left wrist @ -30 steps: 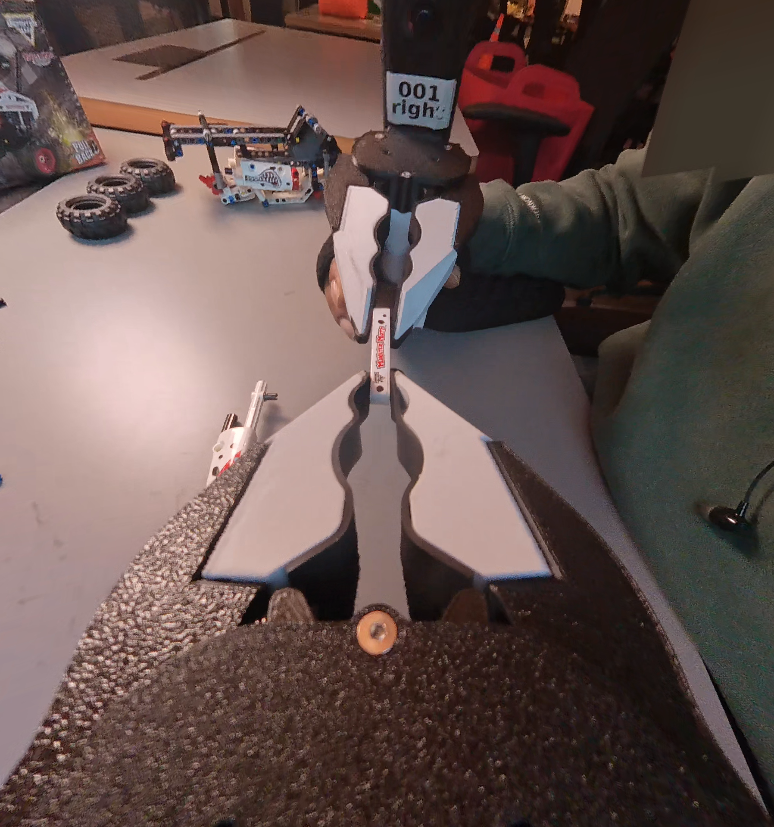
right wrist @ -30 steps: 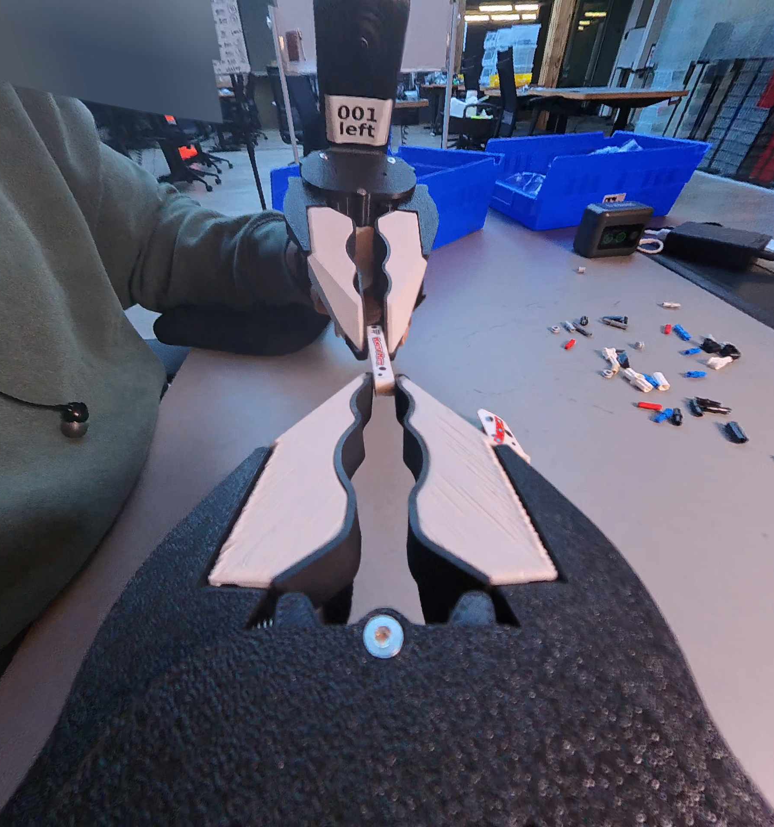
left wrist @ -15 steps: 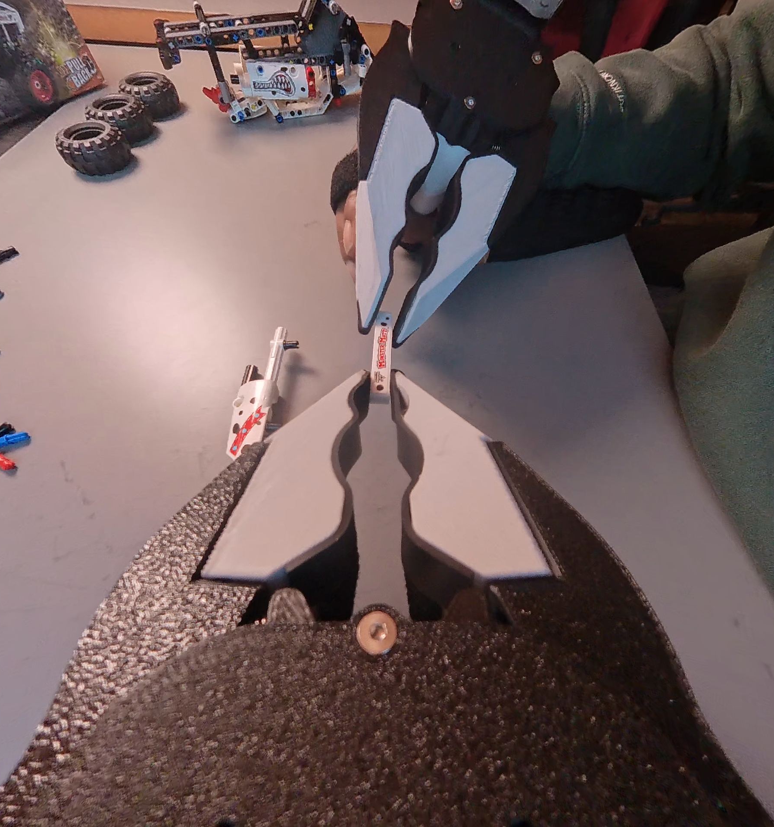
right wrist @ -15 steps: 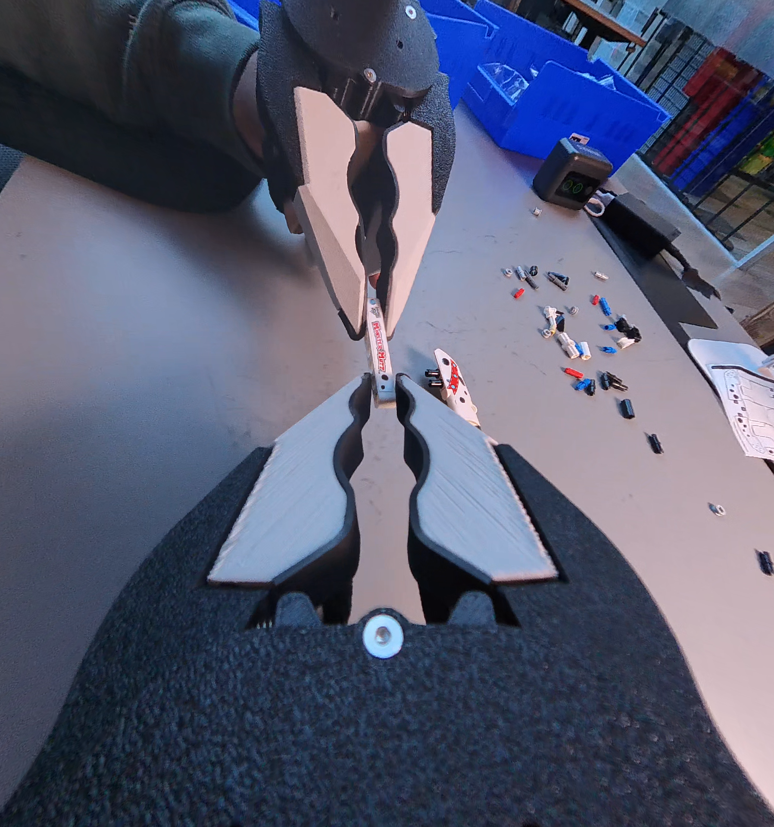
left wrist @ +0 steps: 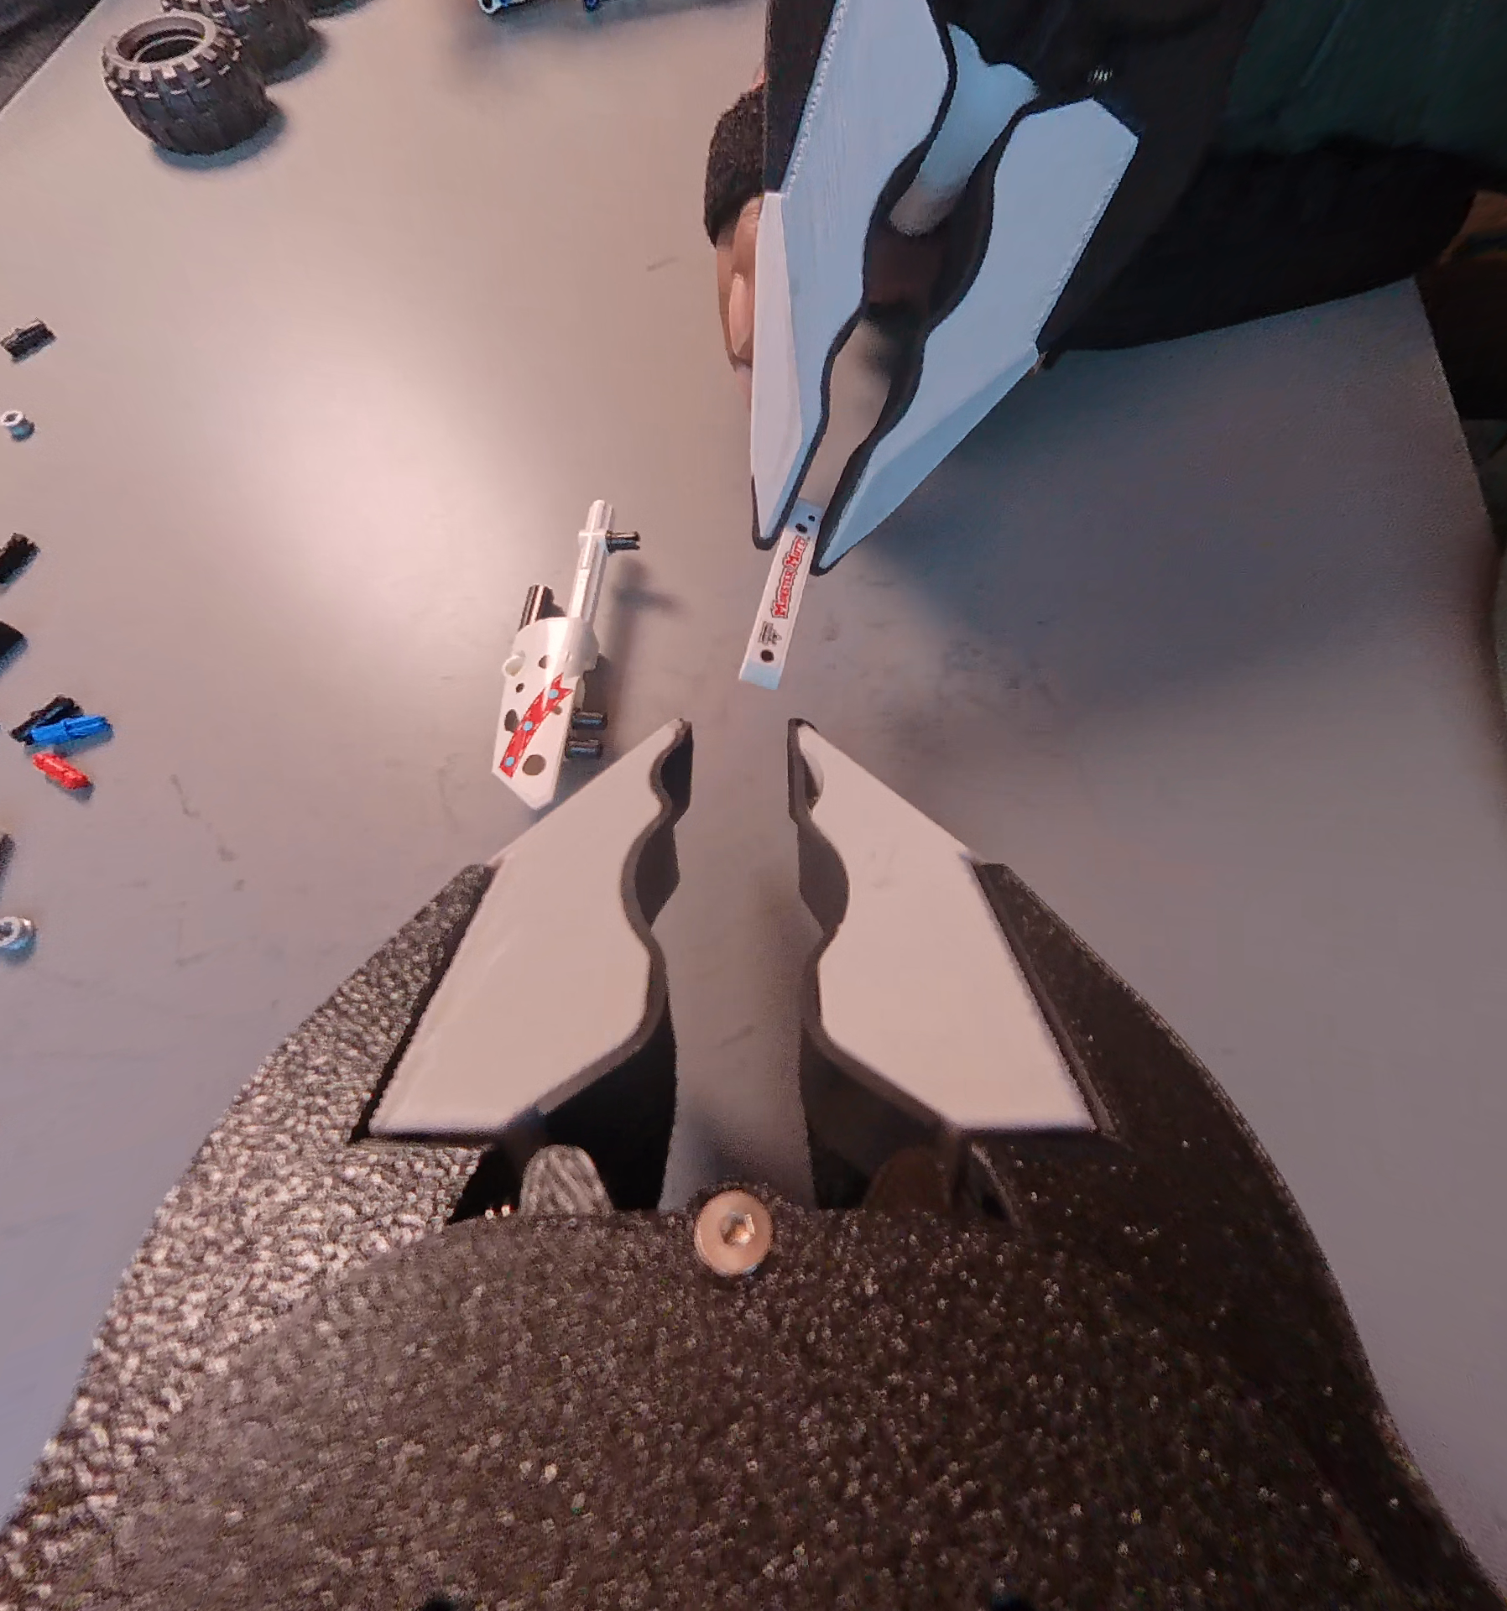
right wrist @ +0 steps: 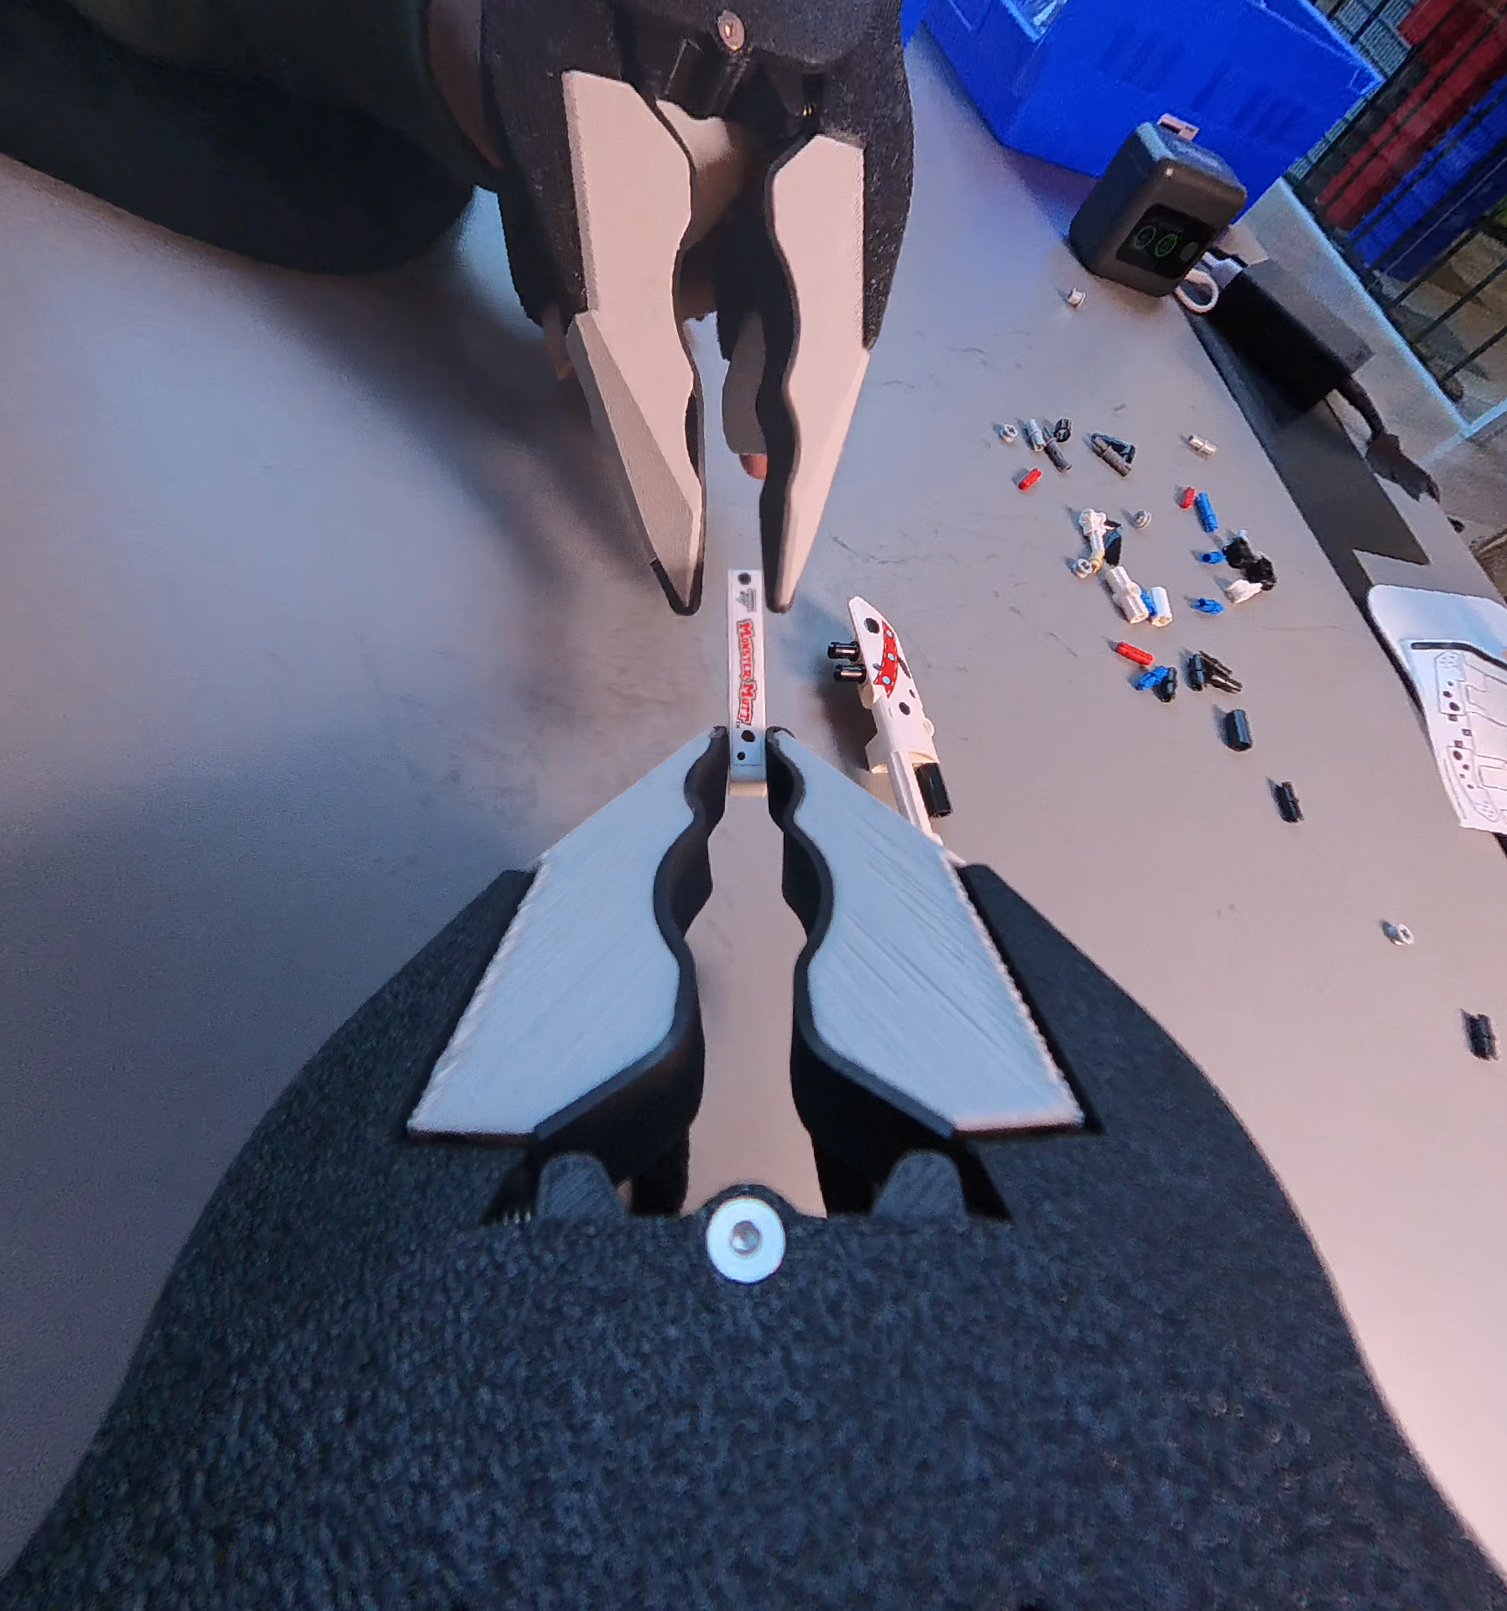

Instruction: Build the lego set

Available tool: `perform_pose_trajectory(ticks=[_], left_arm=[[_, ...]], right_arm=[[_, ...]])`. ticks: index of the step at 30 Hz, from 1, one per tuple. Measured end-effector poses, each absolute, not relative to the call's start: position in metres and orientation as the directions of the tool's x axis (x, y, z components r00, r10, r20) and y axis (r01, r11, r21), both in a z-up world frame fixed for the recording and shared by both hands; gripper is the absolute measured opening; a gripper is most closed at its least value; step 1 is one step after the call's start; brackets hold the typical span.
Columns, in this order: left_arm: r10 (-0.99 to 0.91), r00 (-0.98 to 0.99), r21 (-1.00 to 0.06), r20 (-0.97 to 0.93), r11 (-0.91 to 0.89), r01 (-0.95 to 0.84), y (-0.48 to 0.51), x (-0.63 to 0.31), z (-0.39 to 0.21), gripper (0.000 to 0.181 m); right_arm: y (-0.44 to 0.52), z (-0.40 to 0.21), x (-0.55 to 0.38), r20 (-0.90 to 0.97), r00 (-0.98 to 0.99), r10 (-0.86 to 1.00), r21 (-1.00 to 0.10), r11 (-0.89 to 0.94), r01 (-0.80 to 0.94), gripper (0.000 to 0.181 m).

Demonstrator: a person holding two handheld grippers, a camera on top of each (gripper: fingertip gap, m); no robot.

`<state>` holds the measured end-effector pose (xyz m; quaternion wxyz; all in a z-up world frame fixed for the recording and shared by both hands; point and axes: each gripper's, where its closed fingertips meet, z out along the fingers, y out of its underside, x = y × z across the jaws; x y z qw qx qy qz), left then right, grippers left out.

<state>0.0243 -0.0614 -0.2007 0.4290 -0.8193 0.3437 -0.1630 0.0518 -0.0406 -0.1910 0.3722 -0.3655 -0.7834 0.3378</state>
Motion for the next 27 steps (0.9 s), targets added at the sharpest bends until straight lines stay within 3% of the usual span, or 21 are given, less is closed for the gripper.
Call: perform_pose_trajectory(ticks=[7, 14, 20, 27], left_arm=[[-0.680, 0.733, -0.829, 0.007, -0.414, -0.376, -0.059, 0.017, -0.198, 0.024], [-0.634, 0.773, -0.862, -0.015, -0.383, -0.331, -0.051, 0.007, -0.187, 0.046], [-0.605, 0.790, -0.858, -0.101, -0.350, -0.377, -0.045, -0.003, -0.189, 0.032], [-0.573, 0.790, -0.812, -0.220, -0.341, -0.474, -0.041, -0.016, -0.198, 0.027]], right_arm=[[-0.030, -0.201, 0.052, 0.375, -0.440, 0.816, -0.753, 0.545, 0.369, 0.008], [-0.027, -0.202, 0.051, 0.352, -0.438, 0.827, -0.756, 0.527, 0.388, 0.008], [-0.031, -0.207, 0.046, 0.321, -0.500, 0.805, -0.738, 0.543, 0.401, 0.008], [-0.029, -0.221, 0.037, 0.365, -0.600, 0.712, -0.619, 0.667, 0.415, 0.008]])
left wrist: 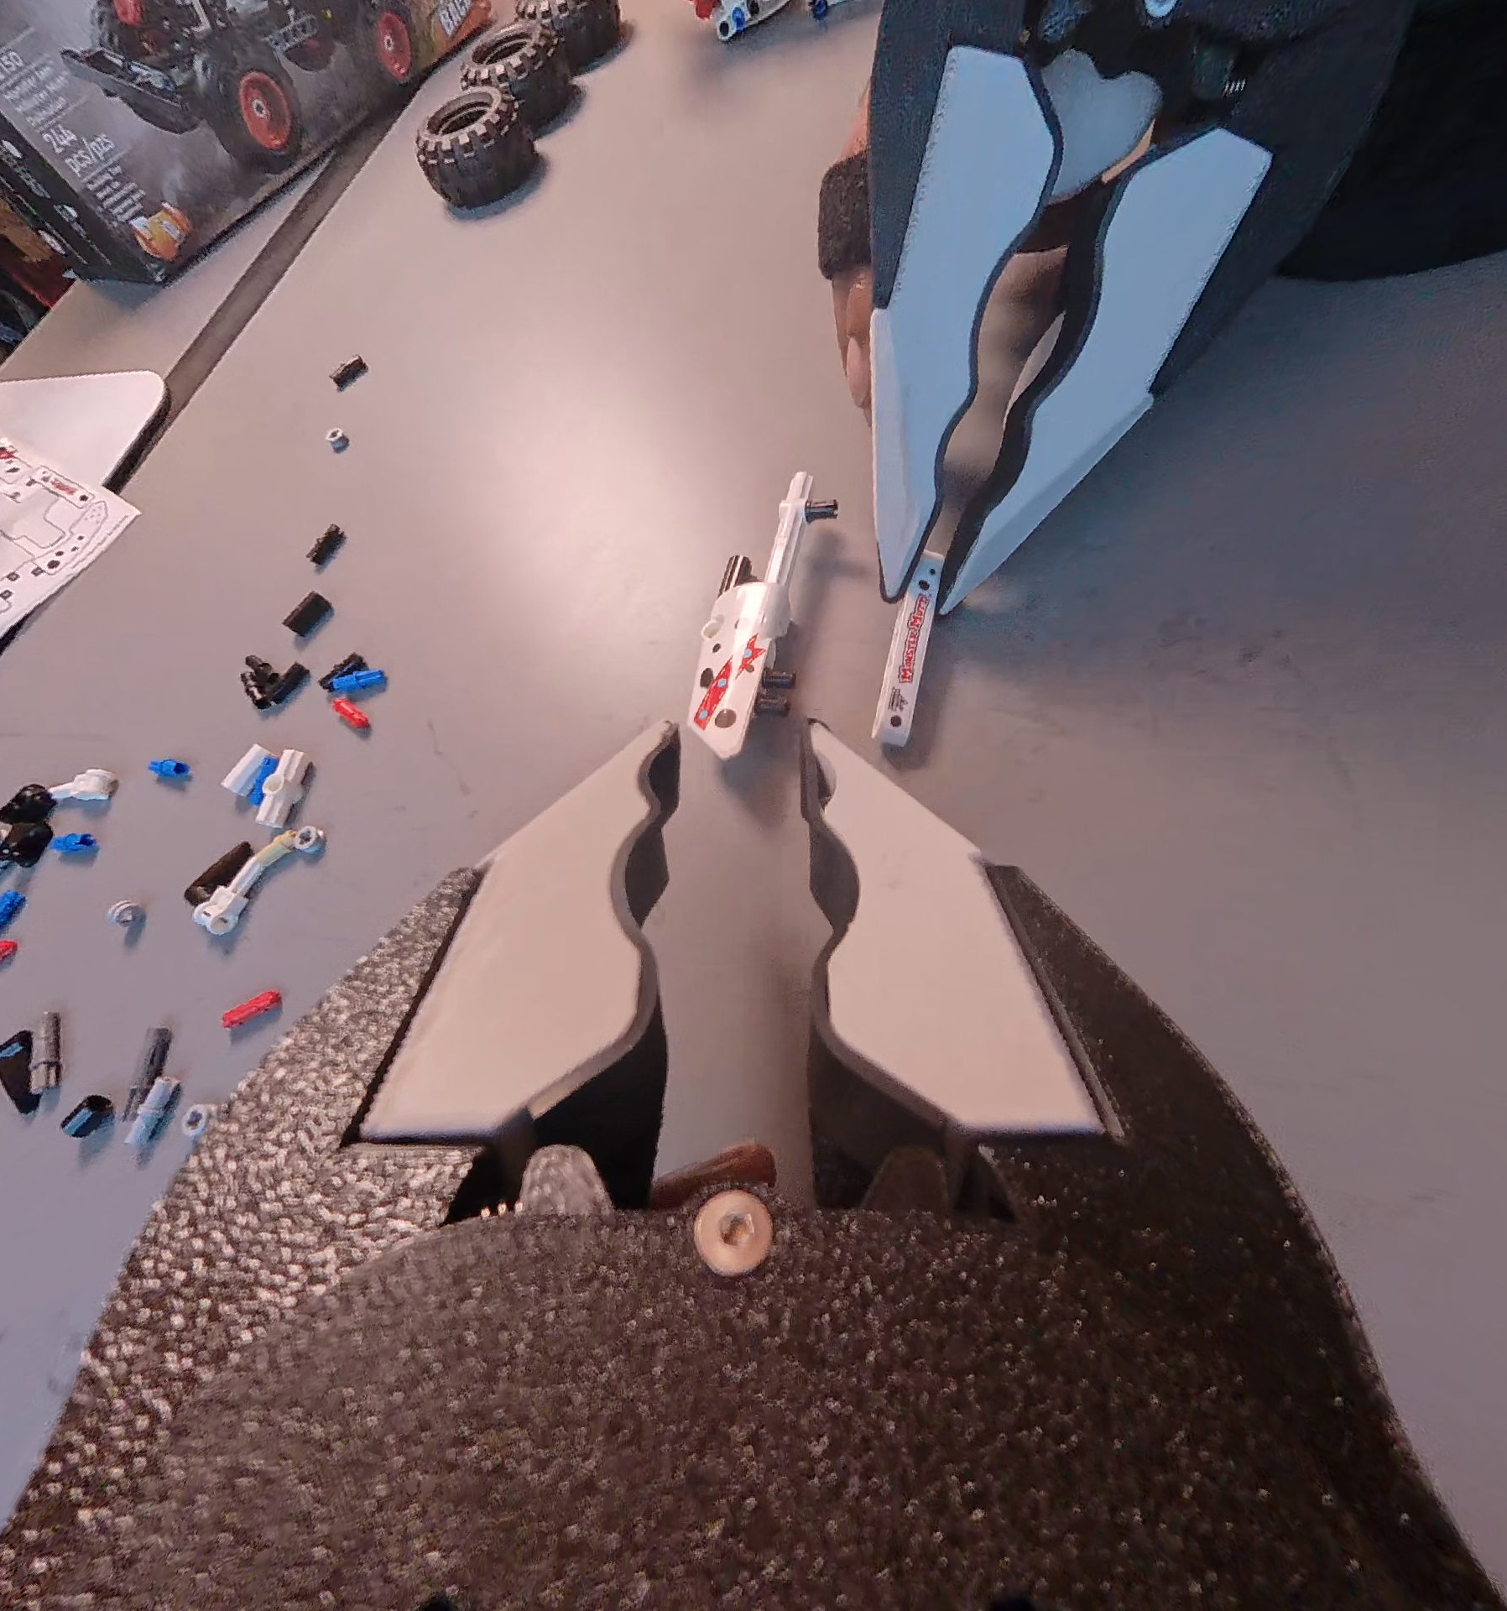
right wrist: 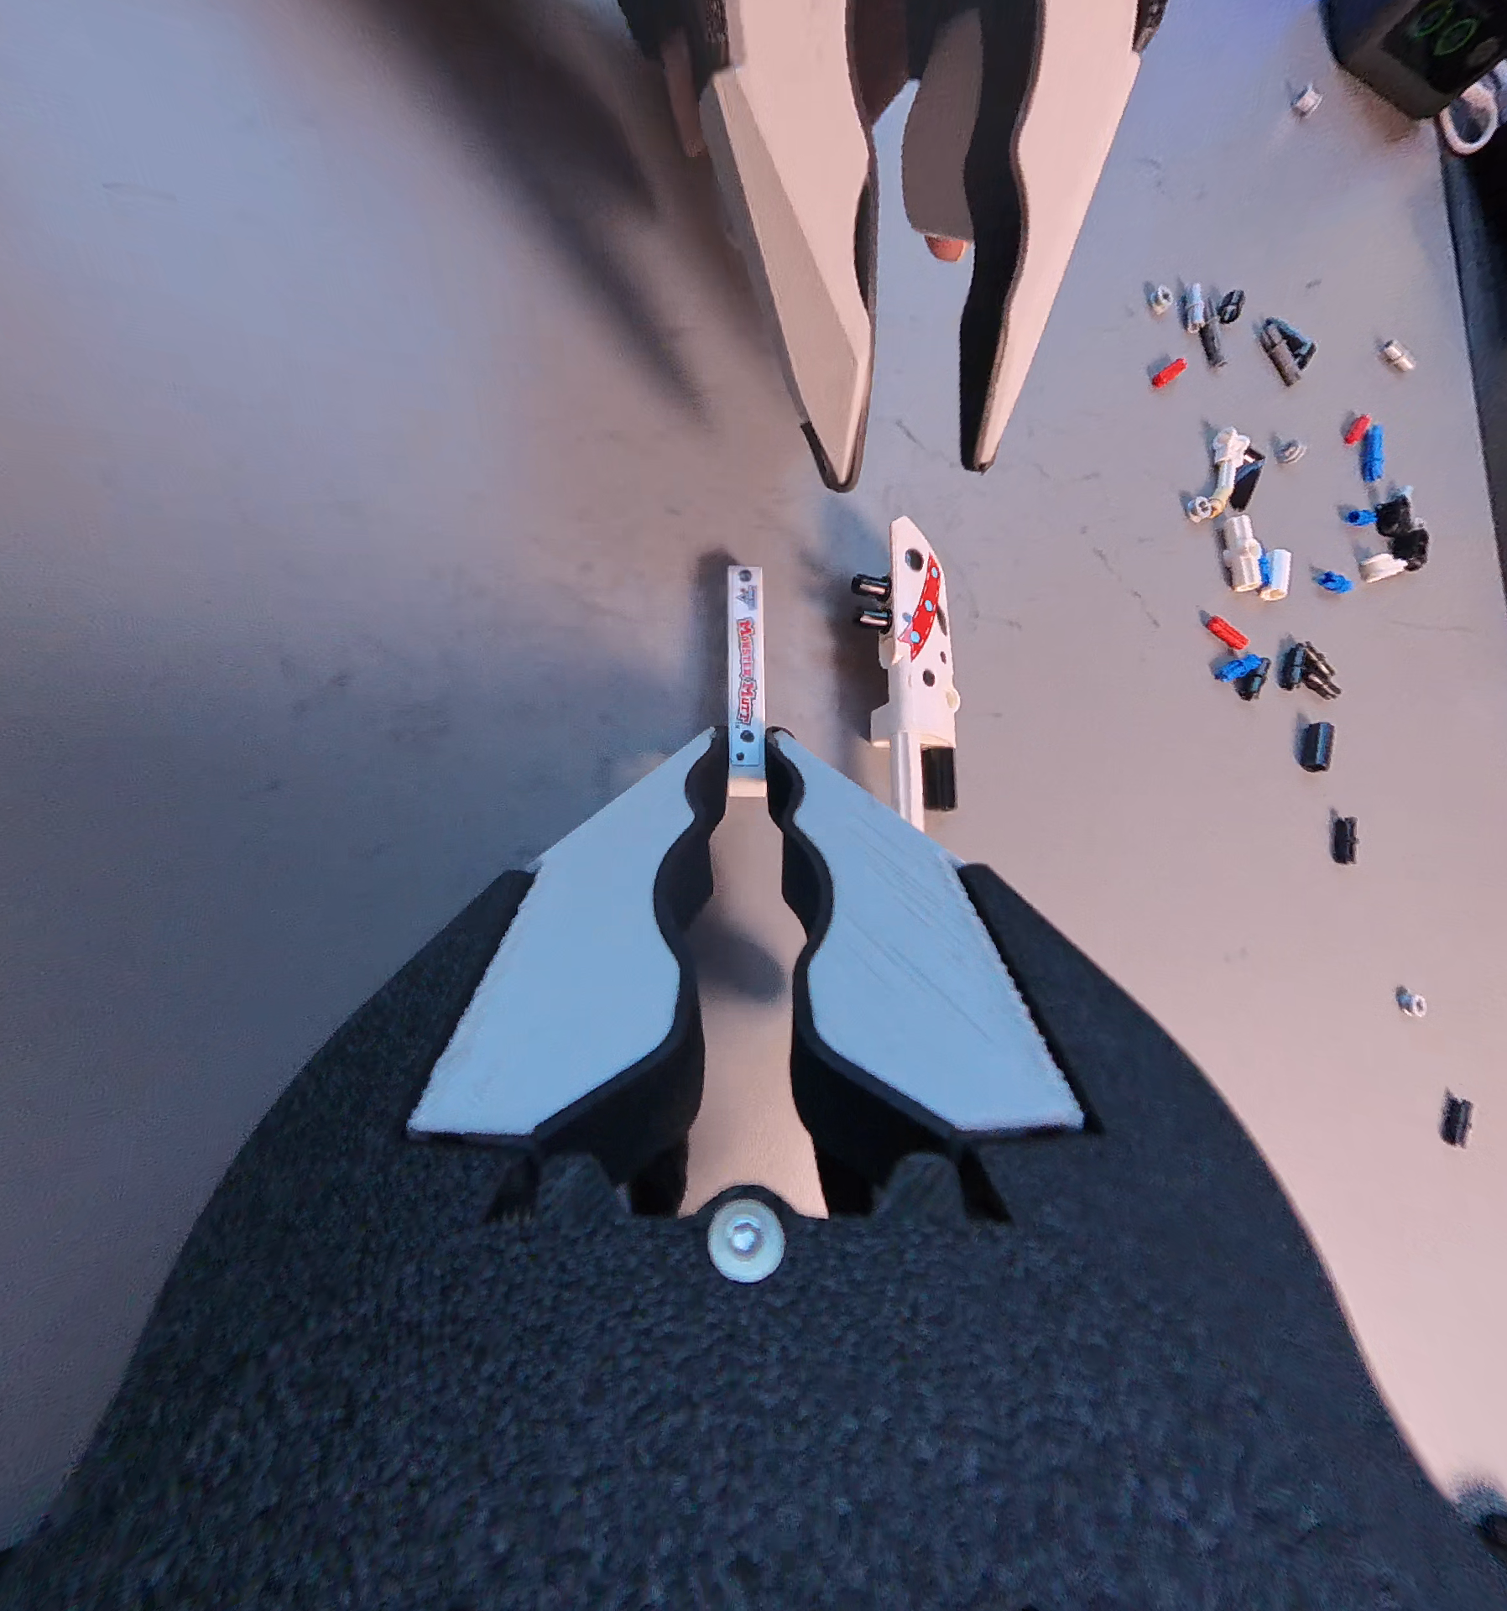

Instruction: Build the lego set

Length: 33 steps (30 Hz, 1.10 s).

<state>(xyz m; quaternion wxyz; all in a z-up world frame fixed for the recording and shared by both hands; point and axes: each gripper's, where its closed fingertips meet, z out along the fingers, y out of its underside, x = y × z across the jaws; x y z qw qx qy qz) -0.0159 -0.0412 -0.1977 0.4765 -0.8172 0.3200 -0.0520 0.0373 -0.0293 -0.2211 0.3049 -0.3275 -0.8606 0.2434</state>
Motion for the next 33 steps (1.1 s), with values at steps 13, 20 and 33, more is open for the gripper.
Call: perform_pose_trajectory(ticks=[13, 20, 33], left_arm=[[-0.673, 0.720, -0.794, -0.171, -0.338, -0.505, -0.053, 0.002, -0.205, 0.028], [-0.722, 0.668, -0.795, -0.180, -0.293, -0.531, -0.052, 0.026, -0.204, 0.029], [-0.749, 0.613, -0.628, -0.252, -0.355, -0.692, -0.055, 0.024, -0.225, 0.011]], right_arm=[[-0.001, -0.190, 0.043, 0.182, -0.532, 0.827, -0.763, 0.460, 0.453, 0.016], [0.014, -0.200, 0.014, 0.168, -0.560, 0.811, -0.708, 0.495, 0.504, 0.030], [0.018, -0.223, 0.026, 0.086, -0.616, 0.783, -0.605, 0.532, 0.592, 0.023]])
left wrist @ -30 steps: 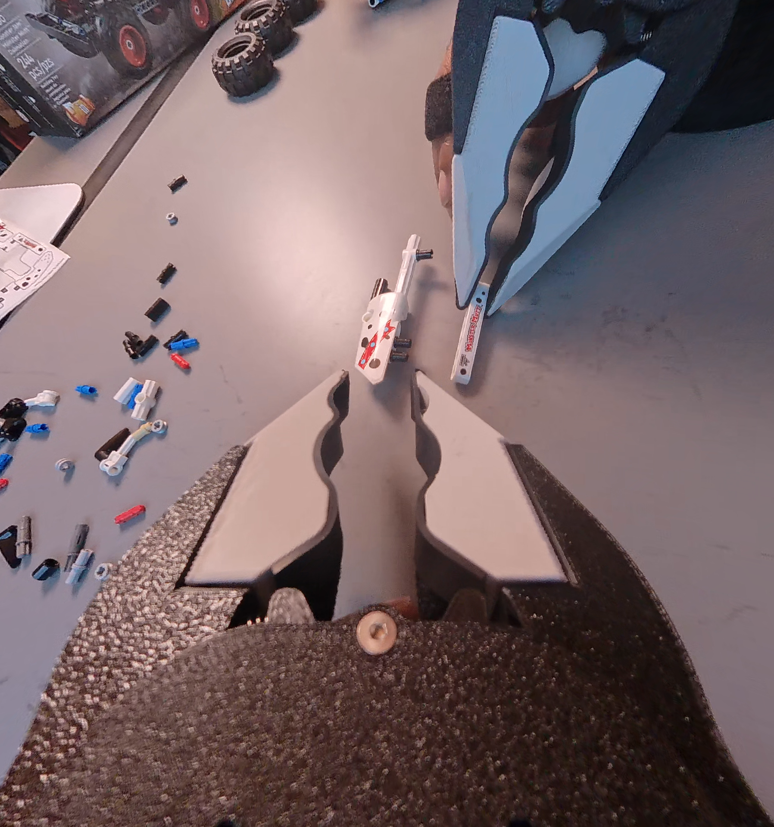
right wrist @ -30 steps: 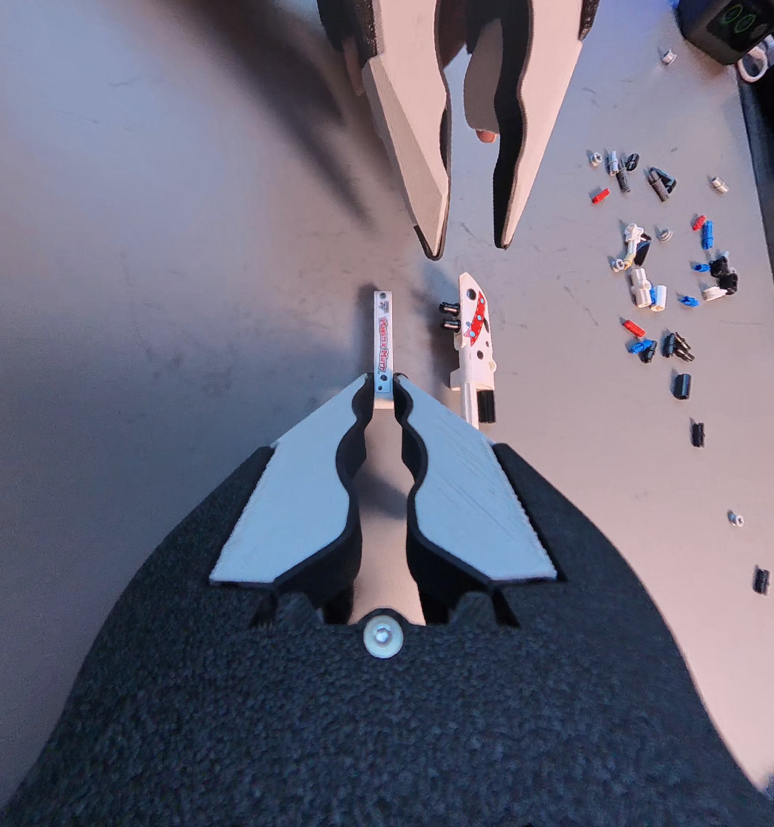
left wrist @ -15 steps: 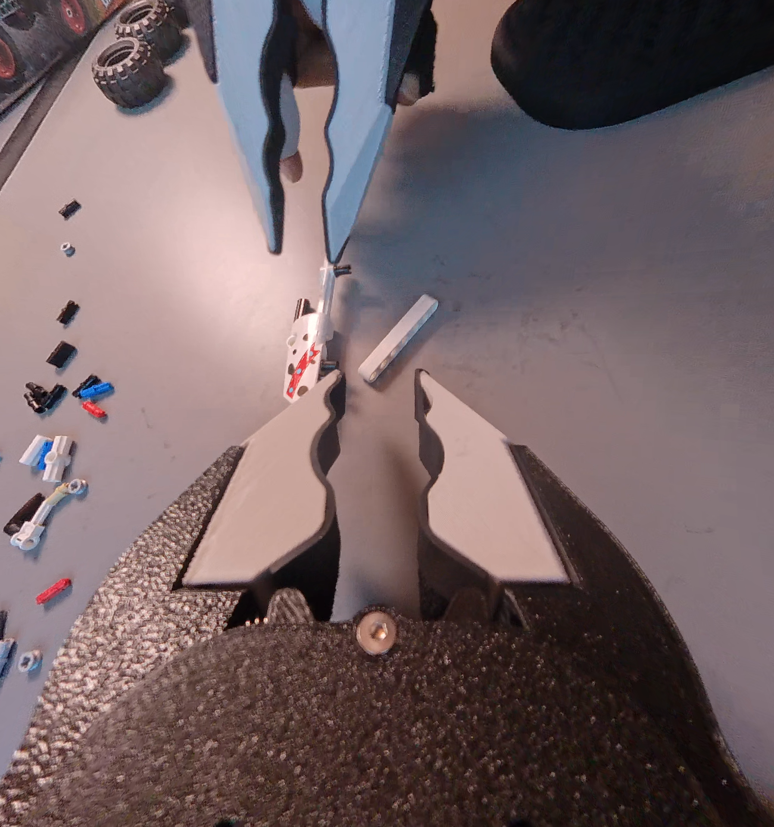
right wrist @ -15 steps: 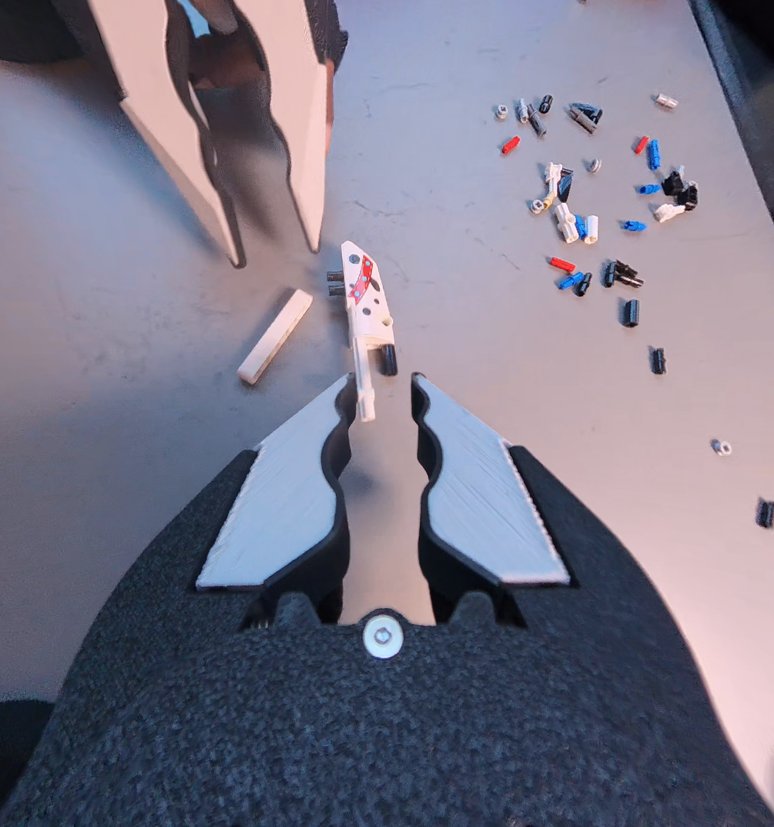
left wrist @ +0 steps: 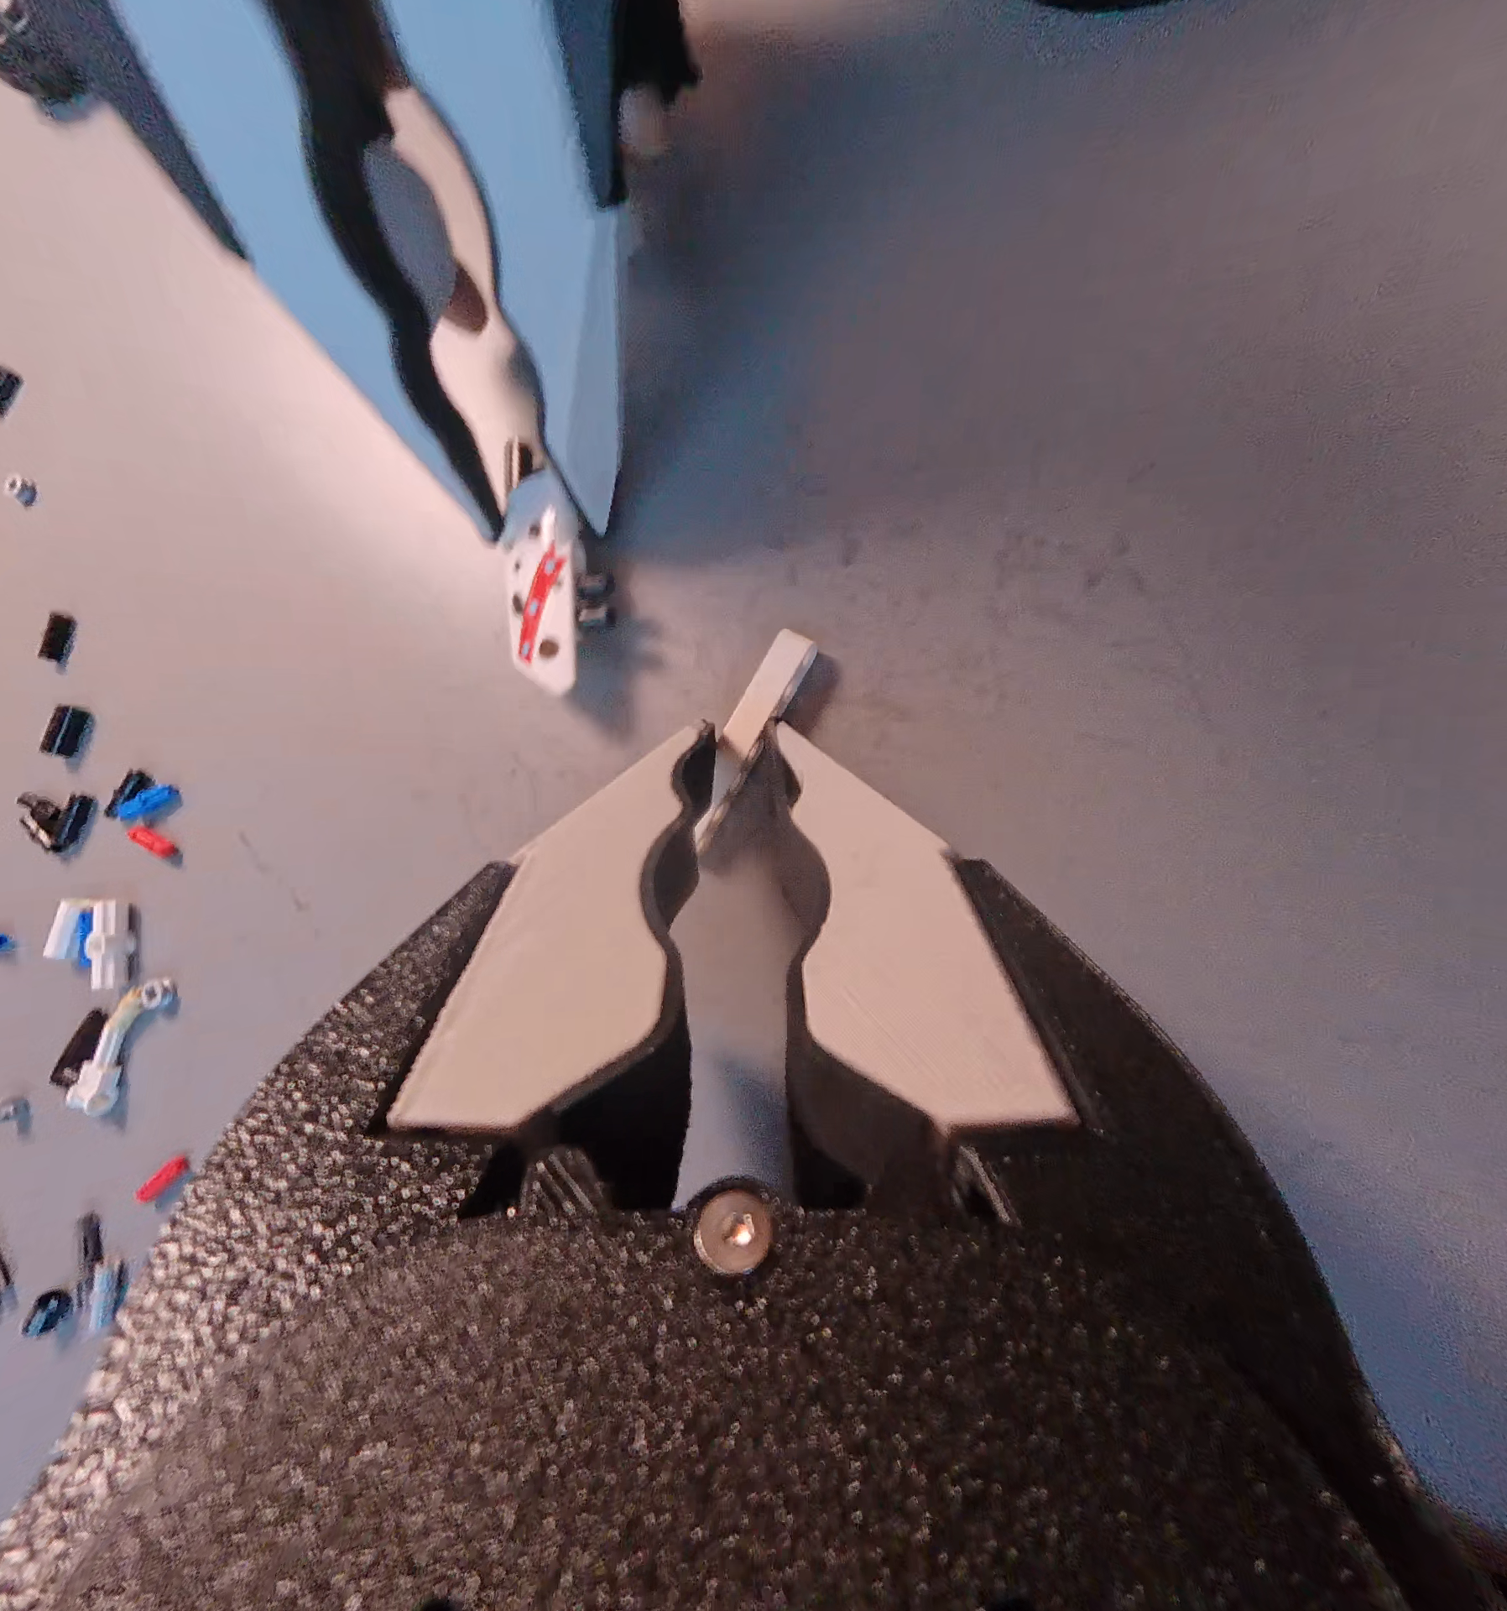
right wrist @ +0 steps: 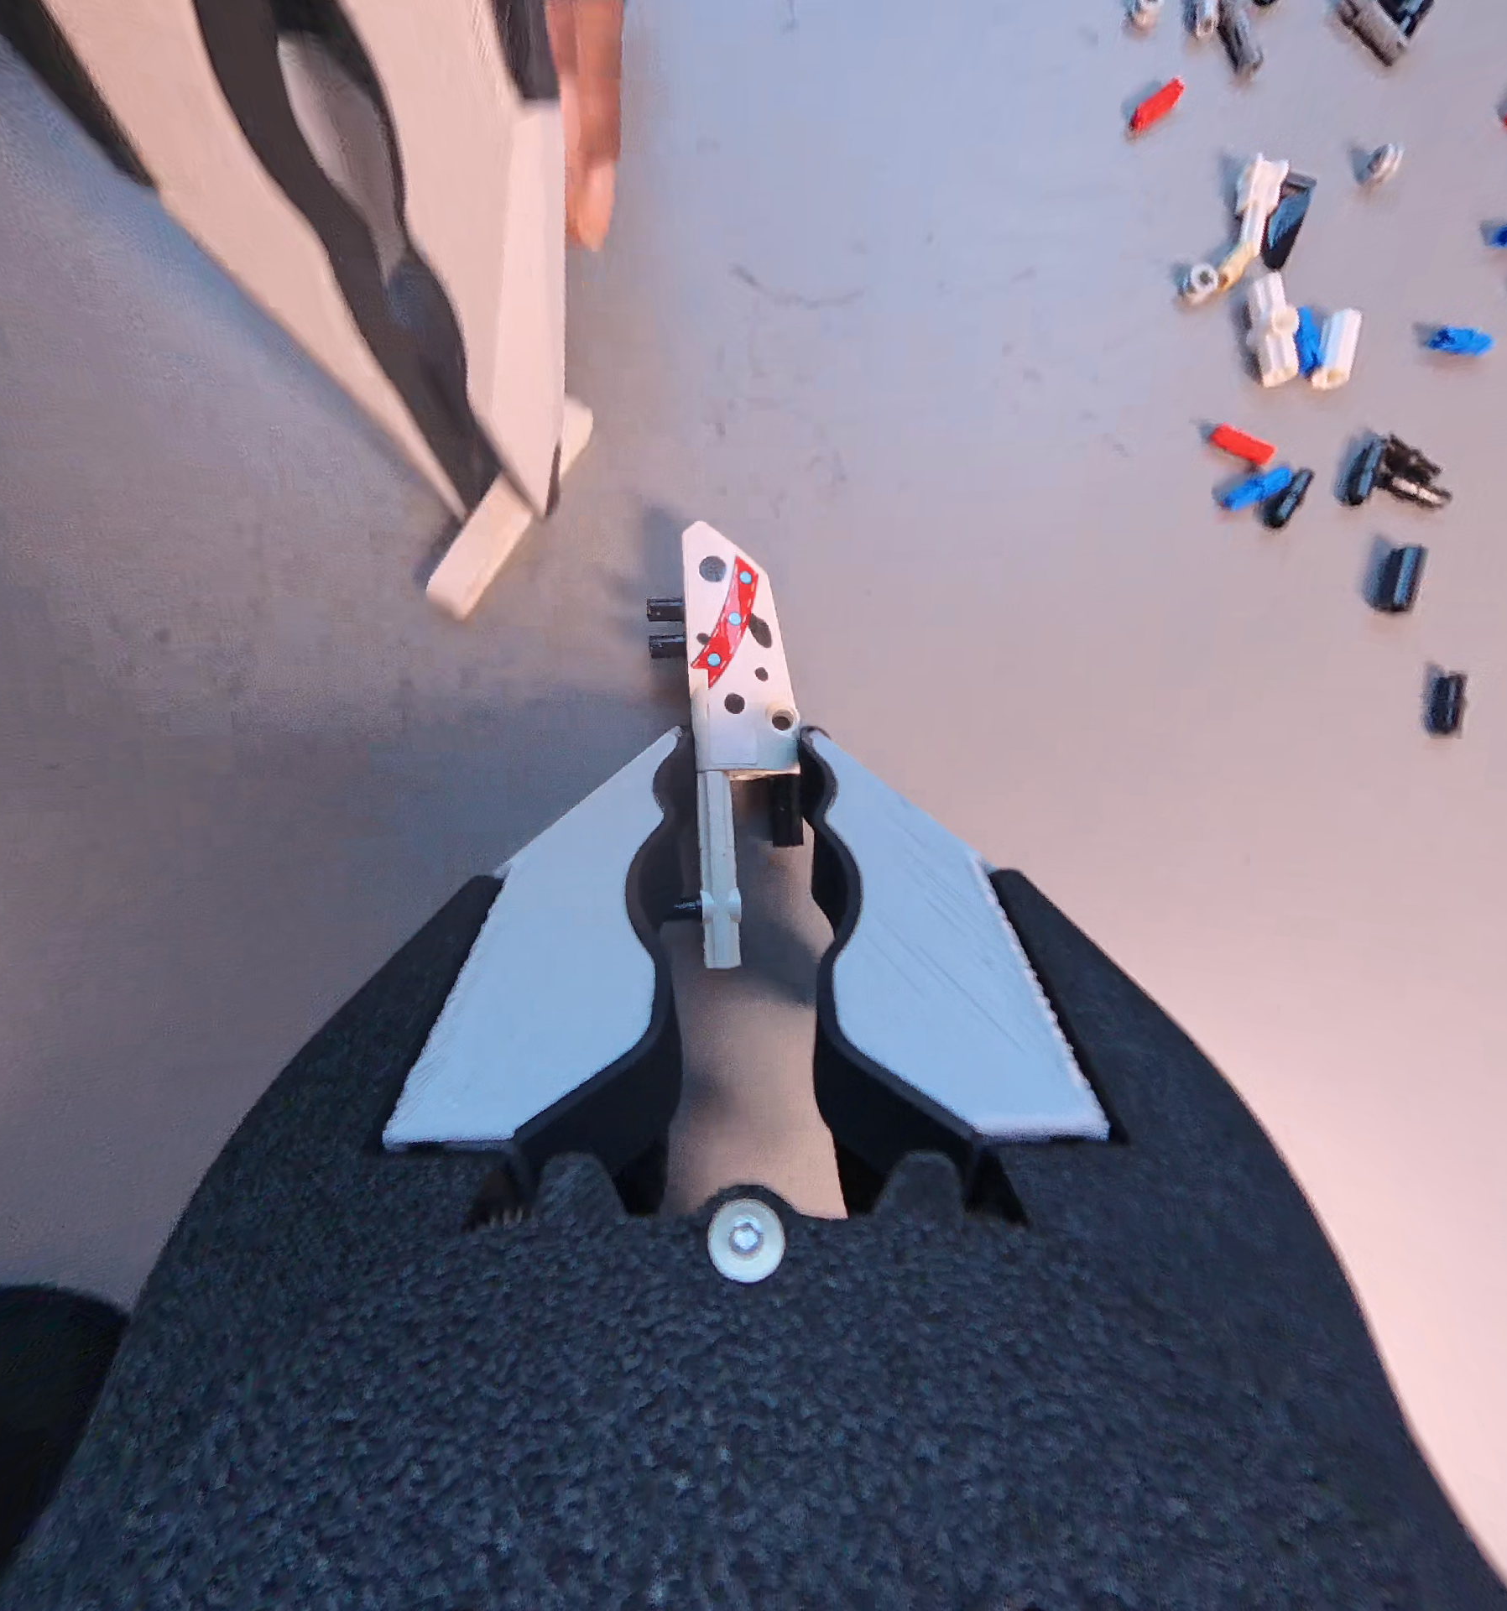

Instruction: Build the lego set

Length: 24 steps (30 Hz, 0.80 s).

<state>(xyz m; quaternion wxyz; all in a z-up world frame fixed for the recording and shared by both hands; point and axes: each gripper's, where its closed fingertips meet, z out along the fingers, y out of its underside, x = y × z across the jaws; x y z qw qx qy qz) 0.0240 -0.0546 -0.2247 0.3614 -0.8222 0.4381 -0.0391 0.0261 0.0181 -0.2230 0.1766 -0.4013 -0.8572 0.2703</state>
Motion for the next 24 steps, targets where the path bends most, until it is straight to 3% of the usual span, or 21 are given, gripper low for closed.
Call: perform_pose_trajectory(ticks=[7, 9, 12, 15, 18, 21, 24], left_arm=[[-0.693, 0.701, -0.649, -0.168, -0.457, -0.608, -0.060, 0.011, -0.225, 0.016], [-0.715, 0.687, -0.667, -0.128, -0.450, -0.593, -0.066, 0.011, -0.224, 0.029], [-0.710, 0.701, -0.687, -0.068, -0.476, -0.550, -0.072, 0.002, -0.224, 0.031], [-0.699, 0.713, -0.692, -0.058, -0.486, -0.533, -0.071, -0.006, -0.224, 0.026], [-0.701, 0.712, -0.685, -0.043, -0.498, -0.532, -0.071, -0.003, -0.225, 0.008], [-0.689, 0.713, -0.689, 0.131, -0.580, -0.435, -0.075, 0.007, -0.223, 0.008], [-0.658, 0.658, -0.675, 0.365, -0.674, -0.300, -0.081, 0.020, -0.216, 0.008]], right_arm=[[0.012, -0.222, 0.037, 0.167, -0.501, 0.849, -0.558, 0.500, 0.662, 0.023], [0.006, -0.221, 0.036, 0.144, -0.496, 0.856, -0.572, 0.481, 0.665, 0.028], [-0.001, -0.218, 0.038, 0.096, -0.501, 0.860, -0.610, 0.449, 0.653, 0.034], [0.003, -0.214, 0.038, 0.100, -0.482, 0.870, -0.635, 0.429, 0.642, 0.035], [-0.004, -0.198, 0.035, 0.165, -0.507, 0.846, -0.688, 0.467, 0.555, 0.031], [-0.035, -0.186, 0.038, 0.218, -0.605, 0.765, -0.728, 0.541, 0.421, 0.019], [-0.054, -0.192, 0.037, 0.287, -0.656, 0.698, -0.707, 0.617, 0.346, 0.019]])
